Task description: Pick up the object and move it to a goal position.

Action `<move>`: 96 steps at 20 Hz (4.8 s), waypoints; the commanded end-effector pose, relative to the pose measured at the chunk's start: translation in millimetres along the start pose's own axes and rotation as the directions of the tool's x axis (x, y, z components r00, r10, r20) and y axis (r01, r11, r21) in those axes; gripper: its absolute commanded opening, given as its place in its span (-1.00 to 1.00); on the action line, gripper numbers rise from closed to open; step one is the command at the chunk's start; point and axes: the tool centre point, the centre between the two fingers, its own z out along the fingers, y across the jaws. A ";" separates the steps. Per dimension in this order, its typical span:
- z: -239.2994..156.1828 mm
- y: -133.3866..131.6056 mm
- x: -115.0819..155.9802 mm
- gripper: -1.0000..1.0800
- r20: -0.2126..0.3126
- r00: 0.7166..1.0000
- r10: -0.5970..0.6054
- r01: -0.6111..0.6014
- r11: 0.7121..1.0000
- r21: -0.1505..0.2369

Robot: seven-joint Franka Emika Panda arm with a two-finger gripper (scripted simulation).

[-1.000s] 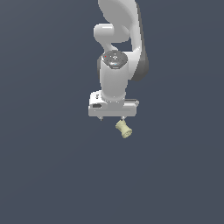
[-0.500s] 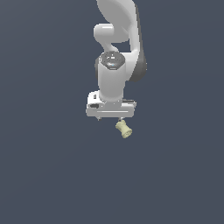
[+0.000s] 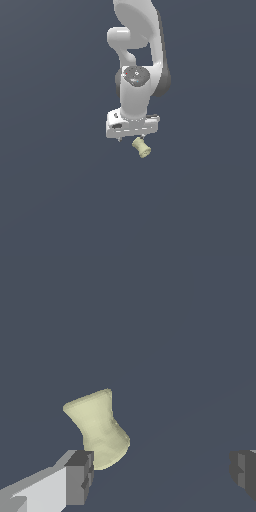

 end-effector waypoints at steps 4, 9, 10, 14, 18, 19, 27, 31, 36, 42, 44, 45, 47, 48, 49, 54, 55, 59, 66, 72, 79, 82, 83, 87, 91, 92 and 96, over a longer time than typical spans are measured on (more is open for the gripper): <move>19.3 -24.5 -2.6 0.92 -0.005 0.988 -0.153 0.153 0.988 0.010; 33.2 -43.1 -5.6 0.92 -0.012 0.964 -0.265 0.266 0.964 0.018; 35.2 -45.9 -6.1 0.92 -0.013 0.959 -0.282 0.283 0.959 0.020; 41.3 -54.3 -7.8 0.92 -0.017 0.943 -0.331 0.332 0.943 0.023; 43.8 -57.9 -8.6 0.92 -0.018 0.936 -0.352 0.352 0.935 0.025; 43.9 -58.1 -8.6 0.92 -0.018 0.935 -0.353 0.353 0.935 0.025; 62.1 -58.5 -9.1 0.92 -0.018 0.937 -0.350 0.351 0.936 0.025; 82.9 -59.4 -9.6 0.92 -0.018 0.936 -0.352 0.353 0.935 0.025; 93.8 -59.5 -8.6 0.92 -0.018 0.935 -0.353 0.353 0.935 0.025; 94.0 -59.5 -8.5 -1.00 -0.018 0.935 -0.353 0.353 0.935 0.025; 94.0 -59.5 -8.5 -1.00 -0.018 0.935 -0.353 0.353 0.935 0.025; 94.0 -59.5 -8.5 -1.00 -0.018 0.935 -0.353 0.353 0.935 0.025; 94.0 -59.5 -8.5 -1.00 -0.018 0.935 -0.353 0.353 0.935 0.025; 93.5 -59.8 -8.4 -1.00 -0.019 0.935 -0.353 0.354 0.935 0.025; 93.1 -59.9 -7.9 -1.00 -0.020 0.935 -0.354 0.354 0.935 0.024; 80.3 -64.4 8.9 -1.00 -0.067 0.926 -0.371 0.373 0.928 0.011; 75.3 -66.2 15.0 -1.00 -0.085 0.922 -0.378 0.379 0.925 0.005; 45.2 -76.5 47.2 -1.00 -0.181 0.893 -0.412 0.414 0.910 -0.026; -49.3 -107.7 113.8 -1.00 -0.418 0.765 -0.490 0.485 0.865 -0.127; -147.1 -138.3 146.8 -1.00 -0.595 0.593 -0.543 0.520 0.822 -0.232; -233.7 -164.1 152.6 -1.00 -0.708 0.415 -0.571 0.527 0.785 -0.325; -258.5 -171.3 150.3 -1.00 -0.734 0.360 -0.576 0.525 0.775 -0.351; -265.6 -173.3 149.3 -1.00 -0.741 0.344 -0.577 0.524 0.772 -0.358; -290.5 -180.3 144.8 -1.00 -0.763 0.286 -0.580 0.521 0.762 -0.384; -310.7 -185.8 139.8 -1.00 -0.779 0.237 -0.581 0.517 0.754 -0.405; -315.0 -186.9 138.6 -1.00 -0.782 0.227 -0.581 0.516 0.752 -0.409; -328.7 -190.5 134.3 -1.00 -0.792 0.193 -0.580 0.513 0.747 -0.422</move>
